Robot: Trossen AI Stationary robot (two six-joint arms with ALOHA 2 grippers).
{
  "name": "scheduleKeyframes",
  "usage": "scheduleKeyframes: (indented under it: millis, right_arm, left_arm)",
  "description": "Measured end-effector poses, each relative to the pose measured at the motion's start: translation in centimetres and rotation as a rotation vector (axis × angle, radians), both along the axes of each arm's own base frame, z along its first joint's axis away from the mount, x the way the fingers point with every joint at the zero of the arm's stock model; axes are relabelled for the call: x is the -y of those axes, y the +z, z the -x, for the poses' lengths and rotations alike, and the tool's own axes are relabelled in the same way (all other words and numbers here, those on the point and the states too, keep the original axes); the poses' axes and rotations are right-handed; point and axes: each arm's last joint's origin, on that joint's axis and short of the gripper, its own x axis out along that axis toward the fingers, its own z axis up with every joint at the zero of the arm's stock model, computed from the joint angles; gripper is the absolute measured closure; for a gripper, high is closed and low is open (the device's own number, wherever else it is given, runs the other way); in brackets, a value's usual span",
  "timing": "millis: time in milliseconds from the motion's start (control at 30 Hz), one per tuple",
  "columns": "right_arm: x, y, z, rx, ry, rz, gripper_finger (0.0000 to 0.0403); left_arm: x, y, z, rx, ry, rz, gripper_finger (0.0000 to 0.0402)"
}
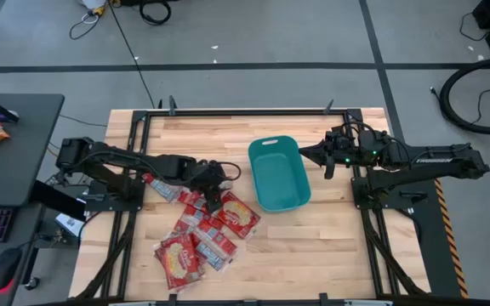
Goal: Sort popcorn bags into baskets
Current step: Put the red popcorn pack into the green bin
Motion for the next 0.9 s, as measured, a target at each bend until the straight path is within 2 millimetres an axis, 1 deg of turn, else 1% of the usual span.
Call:
scheduleKeyframes:
  millis: [100, 200, 333, 400, 467, 500, 567, 633, 667, 767, 800, 867, 900]
  right_arm:
    - [0.0, 0.0, 0.0, 0.0, 0.002, 0.001, 0.0385]
    - [0.0, -0.1, 0.0, -0.006, 0.004, 0.0, 0.0385]
    - [0.0, -0.1, 0.0, -0.011, 0.004, 0.0, 0.0385]
    - [0.0, -0.1, -0.1, -0.007, 0.003, 0.0, 0.0385]
    - [0.0, -0.1, 0.0, -0.009, 0.003, 0.001, 0.0385]
    - [0.0, 0.1, 0.0, -0.013, 0.004, 0.004, 0.0385]
    - [0.0, 1.3, 0.0, 0.003, 0.005, 0.023, 0.0385]
    - [0.0, 2.7, 0.1, 0.005, 0.0, 0.054, 0.0385]
    - [0.0, 3.7, 0.2, 0.022, -0.005, 0.073, 0.0385]
    - [0.0, 5.9, 0.6, 0.026, -0.019, 0.134, 0.0385]
    - [0.0, 6.8, 0.7, 0.044, -0.019, 0.148, 0.0385]
    - [0.0, 7.9, 1.0, 0.06, -0.023, 0.171, 0.0385]
    - [0.0, 8.3, 1.1, 0.073, -0.022, 0.178, 0.0385]
  left_arm:
    - [0.1, 0.9, -0.5, 0.07, 0.04, 0.052, 0.0394]
    - [0.1, 2.7, -1.6, 0.159, 0.039, 0.051, 0.0398]
    - [-0.4, 5.5, -3.2, 0.251, 0.03, -0.058, 0.0399]
    - [-0.9, 6.5, -3.6, 0.279, 0.016, -0.108, 0.04]
    - [-1.3, 7.7, -4.6, 0.359, -0.006, -0.162, 0.04]
    - [-1.5, 8.0, -4.9, 0.372, -0.024, -0.192, 0.04]
    - [-1.8, 8.6, -5.8, 0.415, -0.069, -0.249, 0.04]
    - [-2.1, 8.7, -6.7, 0.443, -0.112, -0.316, 0.04]
    - [-2.2, 8.7, -7.2, 0.466, -0.135, -0.344, 0.04]
    - [-2.5, 8.4, -8.4, 0.515, -0.189, -0.441, 0.0401]
    - [-2.7, 8.1, -8.7, 0.508, -0.211, -0.472, 0.0401]
    - [-3.0, 7.5, -9.6, 0.523, -0.25, -0.538, 0.04]
    - [-3.1, 7.0, -9.8, 0.499, -0.275, -0.568, 0.04]
